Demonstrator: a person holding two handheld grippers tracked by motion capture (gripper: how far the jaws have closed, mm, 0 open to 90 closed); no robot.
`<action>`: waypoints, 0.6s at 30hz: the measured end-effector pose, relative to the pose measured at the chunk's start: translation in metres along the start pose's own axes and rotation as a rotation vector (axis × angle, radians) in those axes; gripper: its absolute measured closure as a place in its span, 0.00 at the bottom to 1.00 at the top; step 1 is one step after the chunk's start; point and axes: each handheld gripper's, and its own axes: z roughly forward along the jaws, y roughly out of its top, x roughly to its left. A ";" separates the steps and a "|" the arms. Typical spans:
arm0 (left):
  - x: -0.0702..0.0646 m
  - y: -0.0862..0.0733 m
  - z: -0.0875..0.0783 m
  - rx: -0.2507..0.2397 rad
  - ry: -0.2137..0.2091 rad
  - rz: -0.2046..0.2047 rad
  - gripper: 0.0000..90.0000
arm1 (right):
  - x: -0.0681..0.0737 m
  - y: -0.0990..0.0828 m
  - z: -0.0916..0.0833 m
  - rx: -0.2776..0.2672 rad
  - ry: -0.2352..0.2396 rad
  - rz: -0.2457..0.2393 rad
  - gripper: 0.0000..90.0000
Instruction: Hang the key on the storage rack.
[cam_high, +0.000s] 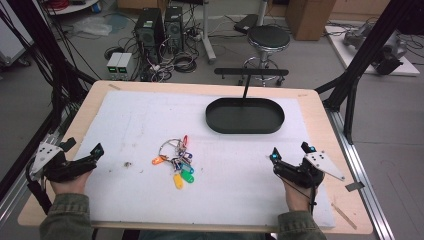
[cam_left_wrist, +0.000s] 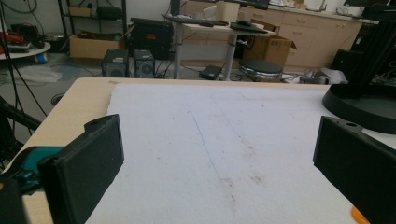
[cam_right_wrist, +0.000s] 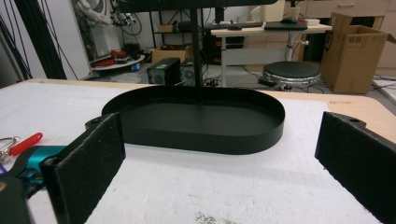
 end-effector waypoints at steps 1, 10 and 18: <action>0.000 0.000 0.000 -0.003 -0.001 -0.003 0.02 | 0.000 0.000 0.000 -0.002 -0.001 -0.005 0.01; 0.001 0.000 0.001 0.003 -0.010 -0.004 0.02 | 0.000 0.000 0.001 0.006 0.008 -0.001 0.01; 0.000 0.001 0.002 0.015 -0.018 -0.024 0.03 | 0.000 -0.001 0.001 0.016 0.008 0.012 0.01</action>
